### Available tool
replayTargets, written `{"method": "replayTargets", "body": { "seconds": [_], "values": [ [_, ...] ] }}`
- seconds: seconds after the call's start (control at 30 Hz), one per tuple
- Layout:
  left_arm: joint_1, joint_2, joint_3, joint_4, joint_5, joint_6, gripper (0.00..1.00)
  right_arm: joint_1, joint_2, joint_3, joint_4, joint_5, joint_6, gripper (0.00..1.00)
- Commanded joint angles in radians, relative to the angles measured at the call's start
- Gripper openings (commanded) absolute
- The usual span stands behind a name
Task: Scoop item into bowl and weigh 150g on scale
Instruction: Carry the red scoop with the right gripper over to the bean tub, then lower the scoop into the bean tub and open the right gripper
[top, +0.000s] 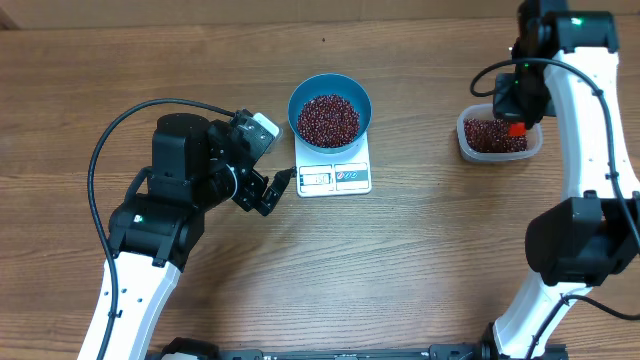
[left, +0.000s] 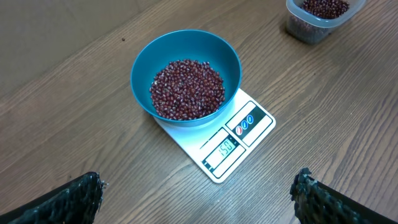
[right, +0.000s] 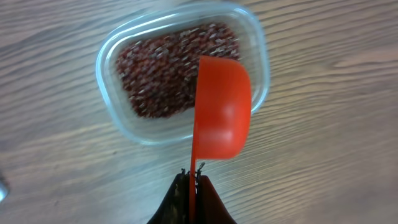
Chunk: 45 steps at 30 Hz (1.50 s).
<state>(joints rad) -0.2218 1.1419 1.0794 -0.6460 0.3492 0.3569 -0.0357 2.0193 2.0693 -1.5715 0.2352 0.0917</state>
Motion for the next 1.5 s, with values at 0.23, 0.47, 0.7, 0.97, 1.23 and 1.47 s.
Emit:
{"method": "replayTargets", "body": {
  "seconds": [0.23,0.47,0.7,0.97,1.23,1.47],
  "values": [
    [0.005,0.003,-0.002,0.003,0.014,-0.014,1.00,-0.029,-0.002,0.024,0.049,-0.081,0.146,0.04],
    [0.005,0.003,-0.002,0.003,0.014,-0.013,1.00,-0.144,0.004,0.024,0.084,-0.353,0.338,0.04],
    [0.005,0.003,-0.002,0.003,0.014,-0.014,0.99,-0.209,0.006,-0.063,0.179,-0.523,0.412,0.04],
    [0.005,0.003,-0.002,0.003,0.014,-0.014,0.99,-0.213,0.006,-0.222,0.280,-0.604,0.456,0.04],
    [0.005,0.003,-0.002,0.003,0.014,-0.013,0.99,-0.220,0.006,-0.257,0.289,-0.604,0.462,0.70],
    [0.005,0.003,-0.002,0.002,0.014,-0.014,0.99,-0.241,0.006,-0.257,0.269,-0.601,0.436,0.83]
  ]
}}
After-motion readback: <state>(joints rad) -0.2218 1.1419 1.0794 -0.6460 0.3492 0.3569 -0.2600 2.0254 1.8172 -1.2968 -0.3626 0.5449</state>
